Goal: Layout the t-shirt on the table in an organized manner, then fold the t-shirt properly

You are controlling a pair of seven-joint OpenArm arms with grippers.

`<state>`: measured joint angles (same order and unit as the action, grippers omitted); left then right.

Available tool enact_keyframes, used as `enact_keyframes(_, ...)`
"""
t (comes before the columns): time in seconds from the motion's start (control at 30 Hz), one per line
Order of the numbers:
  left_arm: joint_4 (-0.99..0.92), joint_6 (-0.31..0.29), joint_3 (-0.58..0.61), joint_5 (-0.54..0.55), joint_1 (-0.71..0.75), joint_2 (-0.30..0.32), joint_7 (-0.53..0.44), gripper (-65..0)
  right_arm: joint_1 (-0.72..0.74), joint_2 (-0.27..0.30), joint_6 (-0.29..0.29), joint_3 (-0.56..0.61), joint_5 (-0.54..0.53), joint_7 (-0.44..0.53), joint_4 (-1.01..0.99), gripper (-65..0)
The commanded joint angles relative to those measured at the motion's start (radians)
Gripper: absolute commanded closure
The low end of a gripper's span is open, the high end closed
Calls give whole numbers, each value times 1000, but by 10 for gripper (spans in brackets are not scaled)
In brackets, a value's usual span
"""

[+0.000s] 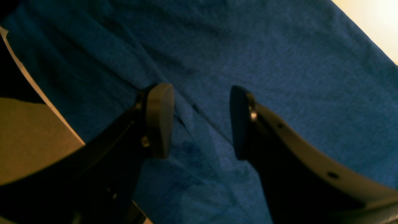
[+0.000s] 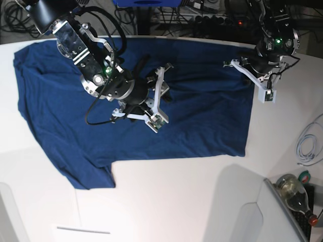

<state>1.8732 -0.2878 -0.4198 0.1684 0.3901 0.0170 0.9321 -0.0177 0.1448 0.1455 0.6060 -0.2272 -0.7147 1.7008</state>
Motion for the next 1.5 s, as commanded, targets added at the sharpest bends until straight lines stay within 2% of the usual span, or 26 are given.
enact_keyframes(0.0, 12, -1, -27, 7, -3, 5, 0, 0, 11, -6, 3, -2, -2, 22, 17, -273)
enact_keyframes(0.1, 10, -1, -115, 15, -10, -1, 38, 0, 11, -6, 3, -2, -2, 22, 15, -273)
enact_keyframes(0.23, -13, -1, -147, 16, -13, 1, 41, 0, 11, -6, -2, -28, -2, 33, 17, -272)
enact_keyframes(0.33, -68, -1, -147, 10, -38, 1, 41, 0, 12, -37, -2, -163, -2, 33, 17, -276)
enact_keyframes(0.43, -103, -1, -147, 16, -49, -1, 40, 0, 48, -61, 4, -378, -1, 31, 0, -279)
enact_keyframes(0.57, -103, -3, -124, 16, -62, -2, 38, -13, 206, -52, 22, -602, -1, 39, -213, -279)
enact_keyframes(0.63, -86, -3, -115, 16, -66, -2, 38, -120, 310, -26, 84, -710, 1, 96, -416, -279)
enact_keyframes(0.7, -62, -3, -115, 16, -66, -5, 38, -221, 401, 8, 127, -765, 4, 157, -609, -279)
enact_keyframes(0.8, -11, -3, -124, 16, -59, -21, 40, -369, 463, 77, 138, -779, 1, 183, -779, -272)
enact_keyframes(0.87, 27, -3, -124, 16, -56, -22, 40, -429, 417, 94, 139, -779, -1, 177, -729, -272)
enact_keyframes(0.93, 58, -3, -124, 16, -43, -24, 40, -471, 312, 105, 139, -782, 2, 134, -592, -272)
enact_keyframes(1.03, 73, -4, -124, 16, -35, -24, 34, -481, 158, 103, 136, -794, 2, 89, -419, -272)
enact_keyframes(1.1, 68, -6, -115, 18, -33, -33, -9, -474, 78, 100, 134, -861, 1, 109, -373, -272)
enact_keyframes(1.13, 64, -6, -115, 18, -27, -44, -35, -451, 72, 100, 134, -888, 1, 139, -374, -272)
enact_keyframes(1.17, 62, -6, -115, 18, -20, -48, -61, -402, 71, 100, 136, -906, 2, 175, -380, -273)
enact_keyframes(1.2, 62, -6, -112, 18, -13, -51, -83, -323, 77, 108, 136, -903, 4, 212, -402, -276)
enact_keyframes(1.23, 62, -6, -98, 18, -13, -56, -101, -216, 106, 112, 136, -897, 4, 243, -434, -278)
enact_keyframes(1.27, 62, -6, -87, 18, -12, -58, -112, -81, 154, 137, 136, -892, 4, 249, -482, -279)
enact_keyframes(1.3, 61, -6, -75, 18, -4, -59, -117, 0, 215, 160, 138, -883, 4, 249, -563, -279)
enact_keyframes(1.4, 58, -6, -29, 16, -3, -65, -117, 0, 417, 201, 142, -834, 2, 283, -862, -279)
enact_keyframes(1.47, 52, -6, 5, 12, 2, -64, -117, 0, 525, 215, 196, -815, 1, 378, -1065, -279)
